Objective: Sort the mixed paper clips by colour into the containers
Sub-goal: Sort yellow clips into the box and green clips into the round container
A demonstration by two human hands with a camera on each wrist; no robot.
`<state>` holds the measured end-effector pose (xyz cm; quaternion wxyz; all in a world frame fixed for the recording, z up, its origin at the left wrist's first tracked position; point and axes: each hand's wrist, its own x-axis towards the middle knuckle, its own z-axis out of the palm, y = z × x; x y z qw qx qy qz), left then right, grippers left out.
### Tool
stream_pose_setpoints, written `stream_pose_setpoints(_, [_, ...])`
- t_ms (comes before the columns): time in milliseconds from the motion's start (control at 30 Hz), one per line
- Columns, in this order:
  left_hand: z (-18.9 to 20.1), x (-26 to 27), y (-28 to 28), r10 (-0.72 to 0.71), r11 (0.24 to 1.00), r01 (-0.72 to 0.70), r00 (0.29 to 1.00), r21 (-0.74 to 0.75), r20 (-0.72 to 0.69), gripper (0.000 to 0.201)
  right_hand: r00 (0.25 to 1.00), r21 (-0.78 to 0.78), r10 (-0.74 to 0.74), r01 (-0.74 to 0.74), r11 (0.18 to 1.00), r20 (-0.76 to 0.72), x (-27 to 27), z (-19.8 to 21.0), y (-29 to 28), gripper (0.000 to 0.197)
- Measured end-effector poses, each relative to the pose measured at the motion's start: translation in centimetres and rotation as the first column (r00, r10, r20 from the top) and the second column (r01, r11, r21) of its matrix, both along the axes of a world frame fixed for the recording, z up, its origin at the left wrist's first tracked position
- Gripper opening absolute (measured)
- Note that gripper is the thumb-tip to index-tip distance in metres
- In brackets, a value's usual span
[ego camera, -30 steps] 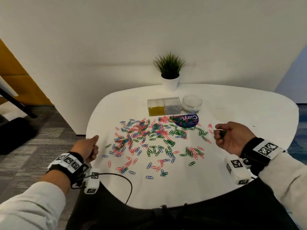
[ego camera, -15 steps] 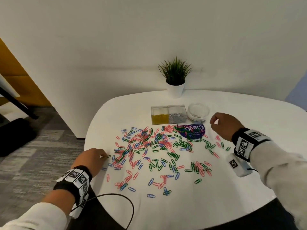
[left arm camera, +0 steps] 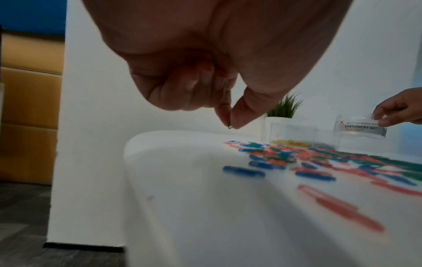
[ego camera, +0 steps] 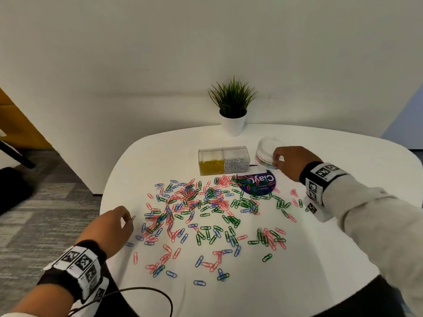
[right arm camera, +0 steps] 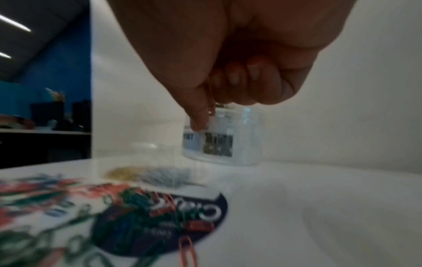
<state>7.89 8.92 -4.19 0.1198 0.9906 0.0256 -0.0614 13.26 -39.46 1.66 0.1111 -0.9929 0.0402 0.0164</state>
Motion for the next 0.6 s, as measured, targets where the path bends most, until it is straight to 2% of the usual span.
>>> stream_pose_setpoints(67, [0.9,-0.1,-1.1,-0.05,0.998,0.05,0.999,-0.023,0.019,0.012,0.997,-0.101,0.062,-0.066,0.993,-0.046,-3.3,1.8,-0.1,0.008])
stream_pose_setpoints(133, [1.6,-0.5,-2.6,-0.122,0.981,0.129,0.991,-0.142,0.059,0.018,0.987,-0.182,0.113,-0.132,0.974,-0.114,-7.8,2.7,-0.2,0.01])
stream_pose_setpoints(233, [3.2,-2.0,-5.6,-0.294,0.892,0.329,0.943,-0.308,0.155,0.027,0.964,-0.239,0.166,-0.215,0.947,-0.208,-14.6,1.8,-0.6,0.017])
stream_pose_setpoints(333, [5.1,-3.7,-9.0,-0.449,0.804,0.508,0.859,-0.308,0.245,0.048,0.933,-0.202,0.166,-0.238,0.95,-0.319,-19.0,-0.5,-1.0,0.021])
stream_pose_setpoints(433, [6.4,-5.7,-12.5,-0.575,0.697,0.636,0.772,-0.332,0.272,0.044,0.924,-0.154,0.127,-0.193,0.969,-0.36,-21.1,-1.7,-1.7,0.023])
stream_pose_setpoints(500, [6.7,-6.6,-14.2,-0.637,0.648,0.679,0.732,-0.346,0.244,0.043,0.923,-0.113,0.127,-0.179,0.977,-0.364,-21.7,-1.4,-2.1,0.024])
stream_pose_setpoints(600, [6.7,-7.6,-16.2,-0.72,0.623,0.717,0.682,-0.312,0.129,0.041,0.95,0.07,0.125,-0.11,0.992,-0.285,-21.7,0.0,-2.2,0.011])
